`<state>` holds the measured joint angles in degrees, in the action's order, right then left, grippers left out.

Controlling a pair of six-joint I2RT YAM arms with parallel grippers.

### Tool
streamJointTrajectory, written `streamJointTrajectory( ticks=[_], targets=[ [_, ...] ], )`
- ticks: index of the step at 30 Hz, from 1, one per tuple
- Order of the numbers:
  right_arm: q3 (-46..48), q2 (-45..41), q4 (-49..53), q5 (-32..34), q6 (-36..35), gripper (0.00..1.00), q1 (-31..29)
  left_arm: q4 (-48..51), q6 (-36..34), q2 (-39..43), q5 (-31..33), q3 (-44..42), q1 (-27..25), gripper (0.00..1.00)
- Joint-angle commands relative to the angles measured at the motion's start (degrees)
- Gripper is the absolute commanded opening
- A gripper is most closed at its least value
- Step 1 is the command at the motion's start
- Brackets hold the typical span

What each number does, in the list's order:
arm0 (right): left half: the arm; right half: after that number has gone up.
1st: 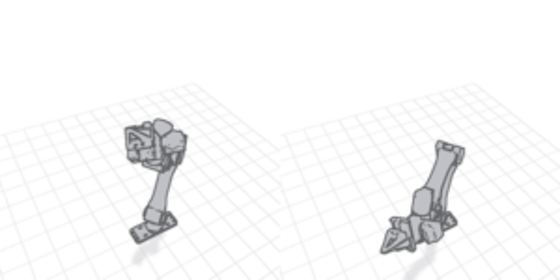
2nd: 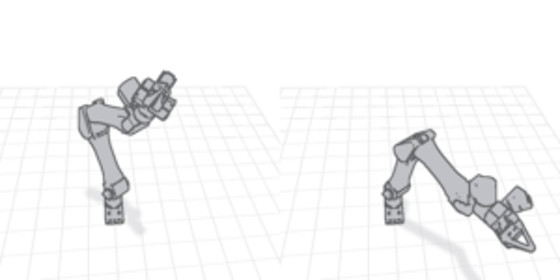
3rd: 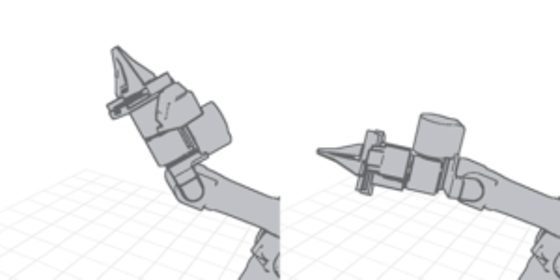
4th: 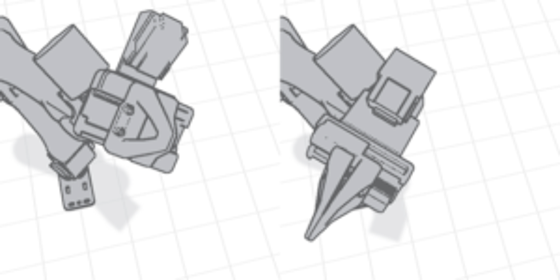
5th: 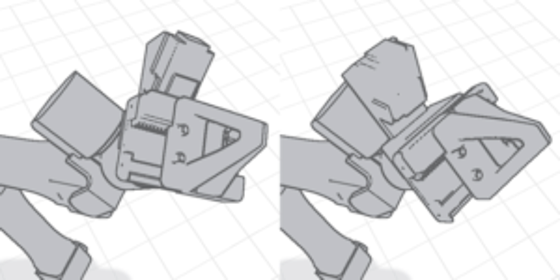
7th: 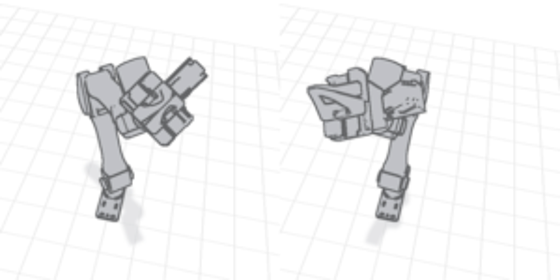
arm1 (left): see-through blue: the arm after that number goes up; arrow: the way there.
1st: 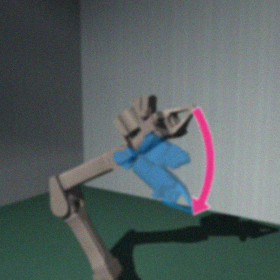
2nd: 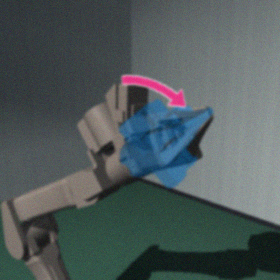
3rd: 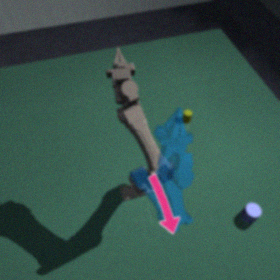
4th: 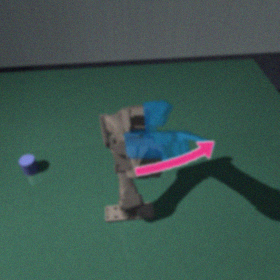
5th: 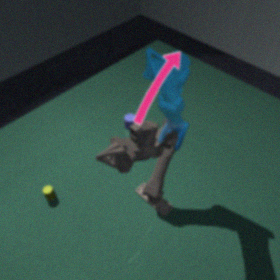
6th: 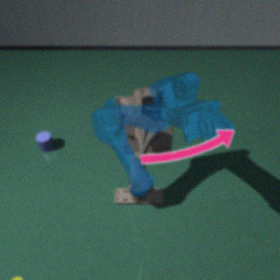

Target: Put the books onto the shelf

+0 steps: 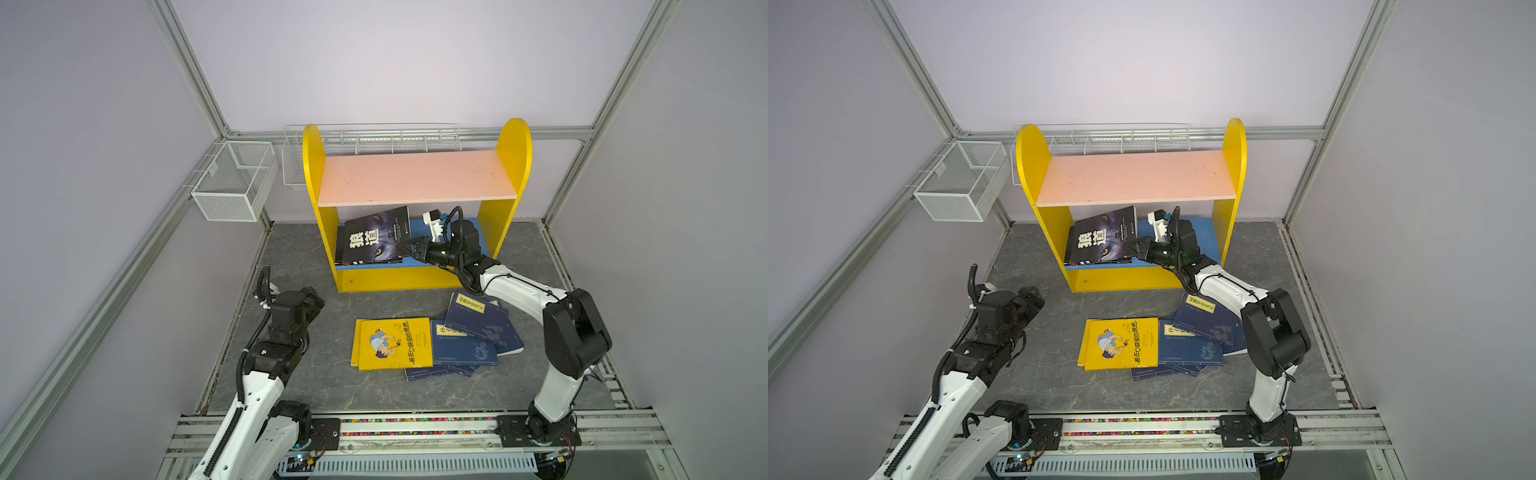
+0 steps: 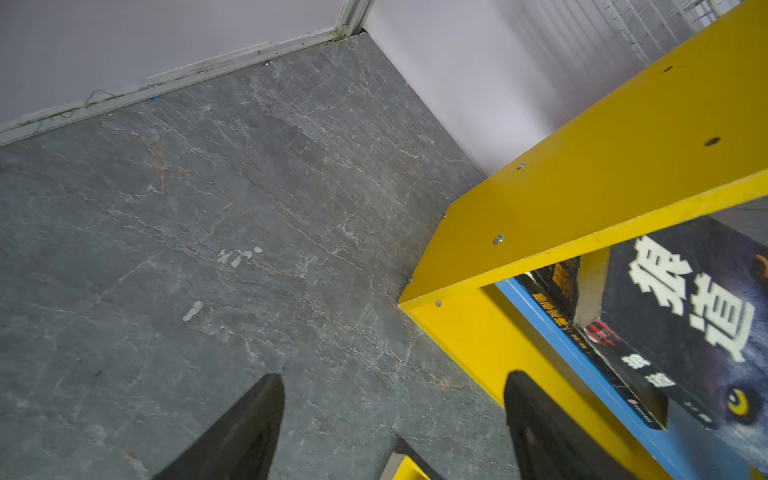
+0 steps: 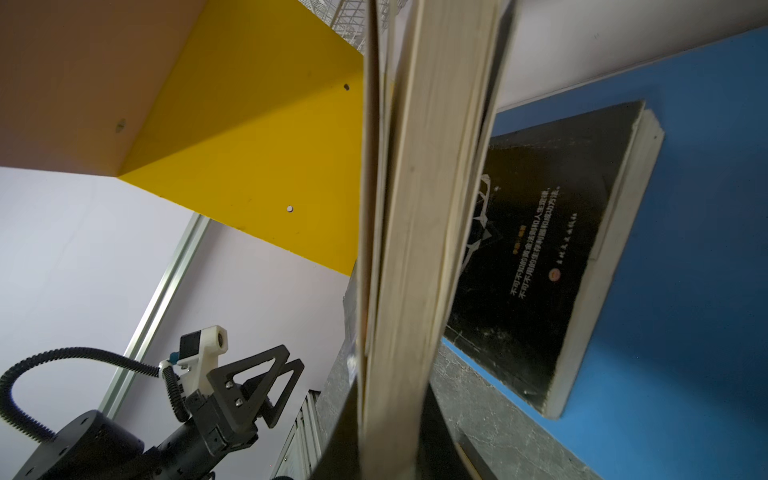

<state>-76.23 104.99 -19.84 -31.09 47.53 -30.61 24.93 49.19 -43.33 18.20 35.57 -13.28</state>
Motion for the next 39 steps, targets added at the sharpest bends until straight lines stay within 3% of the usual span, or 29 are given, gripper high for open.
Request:
streamJointTrajectory(
  ticks=[1, 25, 28, 34, 39],
  targets=[
    [-4.3, 1.5, -2.8, 0.4, 0.1, 0.08, -0.7, 2.7, 1.1, -1.7, 2.1, 0.6, 0.0, 0.83],
    [-10.6, 10.3, -3.2, 1.4, 4.7, 0.14, -2.3, 2.8, 0.8, -4.6, 0.4, -0.7, 0.0, 0.84],
    [-11.2, 10.2, -0.4, 2.3, 3.4, 0.23, -2.5, 2.8, 0.7, -4.6, 0.4, -0.8, 0.0, 0.84],
    [-15.1, 9.0, 12.1, 7.2, -3.6, 0.58, -3.6, 2.5, 0.9, -4.8, 0.0, -0.7, 0.1, 0.84],
    [-19.8, 8.6, 24.4, 12.5, -10.8, 0.72, -4.9, 2.5, 1.0, -5.0, -0.3, -0.5, 0.0, 0.84]
  ],
)
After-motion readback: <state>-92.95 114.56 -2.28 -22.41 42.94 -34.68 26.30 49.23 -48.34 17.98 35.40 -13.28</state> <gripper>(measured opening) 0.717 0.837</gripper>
